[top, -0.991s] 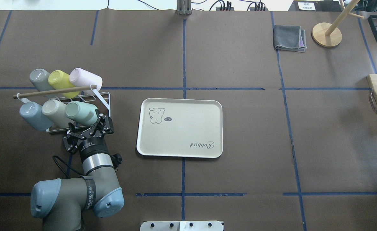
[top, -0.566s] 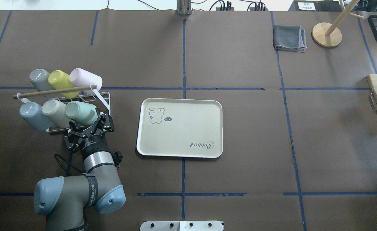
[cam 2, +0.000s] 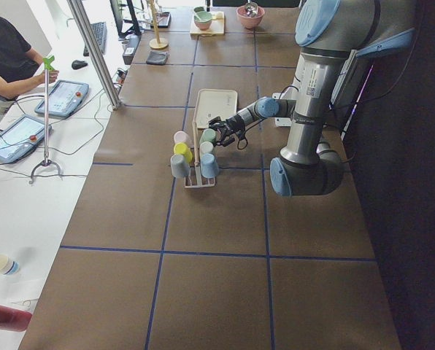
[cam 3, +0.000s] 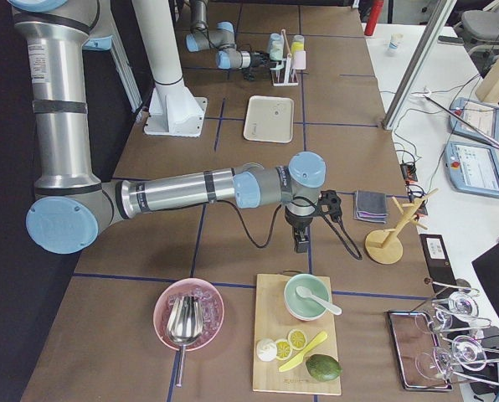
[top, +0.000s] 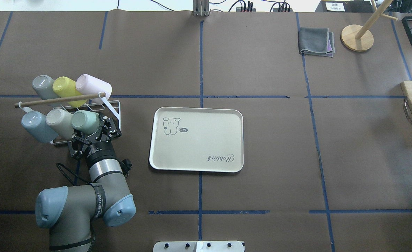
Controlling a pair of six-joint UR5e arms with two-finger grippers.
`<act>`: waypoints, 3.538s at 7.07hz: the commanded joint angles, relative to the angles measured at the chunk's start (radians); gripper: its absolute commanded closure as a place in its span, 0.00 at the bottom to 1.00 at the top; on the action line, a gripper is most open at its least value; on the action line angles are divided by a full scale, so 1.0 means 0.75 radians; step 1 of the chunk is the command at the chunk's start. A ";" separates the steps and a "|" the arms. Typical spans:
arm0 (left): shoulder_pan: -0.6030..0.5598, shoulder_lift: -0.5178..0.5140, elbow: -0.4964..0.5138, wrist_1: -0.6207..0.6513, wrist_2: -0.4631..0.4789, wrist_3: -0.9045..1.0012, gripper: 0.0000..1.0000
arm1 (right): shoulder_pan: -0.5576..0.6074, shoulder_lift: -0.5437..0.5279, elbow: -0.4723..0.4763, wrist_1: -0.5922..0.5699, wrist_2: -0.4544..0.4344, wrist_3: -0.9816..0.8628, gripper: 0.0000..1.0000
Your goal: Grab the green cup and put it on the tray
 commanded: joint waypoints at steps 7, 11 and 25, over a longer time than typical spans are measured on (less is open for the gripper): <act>-0.003 -0.004 -0.007 0.006 0.000 0.016 0.70 | 0.000 -0.008 0.006 0.000 0.025 0.002 0.00; -0.018 -0.002 -0.046 0.014 0.029 0.102 0.72 | 0.000 -0.006 0.006 -0.002 0.025 0.004 0.00; -0.040 0.095 -0.681 0.088 0.021 0.145 0.73 | 0.000 0.002 0.008 0.000 0.031 0.045 0.00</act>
